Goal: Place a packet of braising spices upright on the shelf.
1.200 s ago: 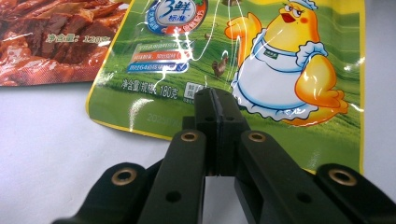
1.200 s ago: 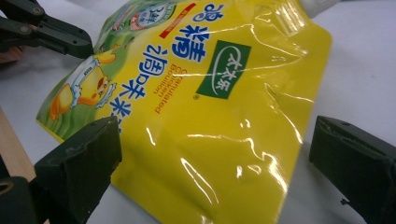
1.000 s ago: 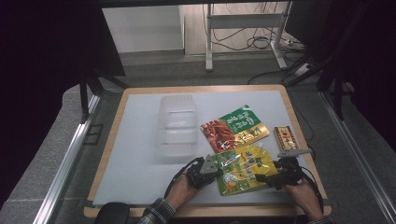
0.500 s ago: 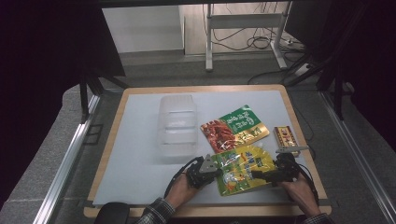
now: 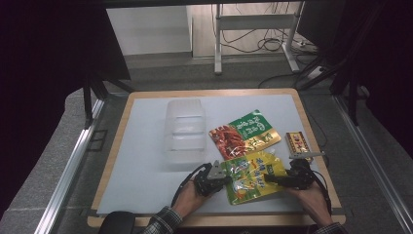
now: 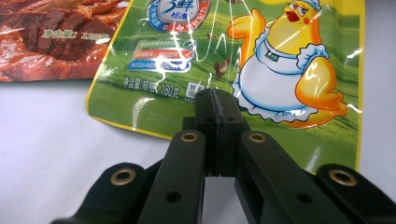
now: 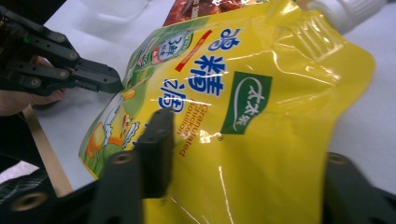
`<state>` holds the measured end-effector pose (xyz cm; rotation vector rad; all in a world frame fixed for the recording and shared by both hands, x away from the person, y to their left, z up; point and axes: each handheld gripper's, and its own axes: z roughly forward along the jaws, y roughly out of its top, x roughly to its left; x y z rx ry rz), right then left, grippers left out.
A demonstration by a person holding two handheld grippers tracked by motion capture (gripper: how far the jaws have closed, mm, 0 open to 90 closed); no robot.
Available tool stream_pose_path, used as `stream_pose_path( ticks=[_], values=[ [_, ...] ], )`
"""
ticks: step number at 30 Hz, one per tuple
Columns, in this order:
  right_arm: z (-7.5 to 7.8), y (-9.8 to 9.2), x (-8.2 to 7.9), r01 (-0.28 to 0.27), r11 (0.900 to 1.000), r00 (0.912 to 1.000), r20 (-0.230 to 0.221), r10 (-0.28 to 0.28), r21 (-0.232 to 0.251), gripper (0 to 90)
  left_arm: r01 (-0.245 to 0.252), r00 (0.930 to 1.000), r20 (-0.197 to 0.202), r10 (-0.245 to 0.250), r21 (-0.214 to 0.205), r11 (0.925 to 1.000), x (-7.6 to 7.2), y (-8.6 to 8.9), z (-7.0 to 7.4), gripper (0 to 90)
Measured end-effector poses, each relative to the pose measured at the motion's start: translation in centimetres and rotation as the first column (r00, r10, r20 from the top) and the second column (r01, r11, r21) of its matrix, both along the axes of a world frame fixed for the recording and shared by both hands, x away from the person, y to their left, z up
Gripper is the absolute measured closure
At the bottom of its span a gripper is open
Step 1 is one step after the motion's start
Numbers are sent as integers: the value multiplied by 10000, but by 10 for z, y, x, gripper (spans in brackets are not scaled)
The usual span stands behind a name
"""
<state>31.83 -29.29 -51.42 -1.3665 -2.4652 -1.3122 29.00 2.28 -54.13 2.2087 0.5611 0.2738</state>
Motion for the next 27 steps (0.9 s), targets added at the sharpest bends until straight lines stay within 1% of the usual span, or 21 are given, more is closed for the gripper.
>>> stream_pose_path(
  ticks=[1,2,3,4,5,6,8,9,11,14,17,21,22,23,24,25,26,27],
  values=[
    [1,0,0,31,10000,10000,19,-31,-39,589,-11,10000,46,11,6,10000,-1,0,0,900],
    [3,-1,-2,84,9999,9997,229,-82,-83,661,-128,9996,257,126,83,9999,-3,-1,0,892],
    [3,-1,-2,84,9999,9997,229,-82,-83,661,-128,9996,257,126,83,9999,-3,-1,0,868],
    [6,-2,-3,164,9999,9994,299,-165,43,734,-246,9984,520,237,168,9996,-5,-1,1,851],
    [6,-2,-3,164,9999,9994,299,-165,43,734,-246,9984,520,237,168,9996,-5,-1,1,838],
    [8,-1,-4,169,9998,9988,470,-166,-60,775,-389,9968,704,375,186,9991,-7,-1,1,811],
    [9,1,-5,171,9995,9983,568,-156,-266,797,-365,9966,751,345,256,9990,-8,1,2,791],
    [10,2,-6,169,9991,9981,605,-145,-385,816,-394,9959,826,368,301,9988,-9,1,3,765],
    [12,4,-7,148,9989,9976,677,-118,-438,842,-405,9954,883,372,350,9986,-10,3,7,715],
    [17,4,-8,187,9994,9975,686,-166,-301,867,-421,9951,902,393,290,9987,-12,5,10,635],
    [20,7,-9,287,9988,9968,761,-256,-402,877,-450,9952,878,427,249,9987,-17,7,14,554],
    [24,8,-11,304,9991,9965,790,-279,-299,882,-490,9951,873,470,202,9986,-21,10,16,455],
    [26,9,-11,310,9991,9964,795,-287,-285,883,-514,9953,835,499,165,9985,-22,11,17,455],
    [29,9,-13,285,9993,9958,872,-262,-253,884,-566,9954,772,562,39,9984,-23,14,18,388],
    [29,9,-13,285,9993,9958,872,-262,-253,884,-566,9954,772,562,39,9984,-23,14,18,365],
    [30,9,-13,272,9994,9959,866,-252,-216,883,-596,9959,675,602,-105,9982,-24,16,19,321],
    [32,9,-13,268,9996,9956,897,-258,-100,882,-602,9962,619,611,-173,9980,-24,17,19,295],
    [32,9,-13,268,9996,9956,897,-258,-100,882,-628,9964,560,640,-226,9978,-24,19,19,295]
  ],
)
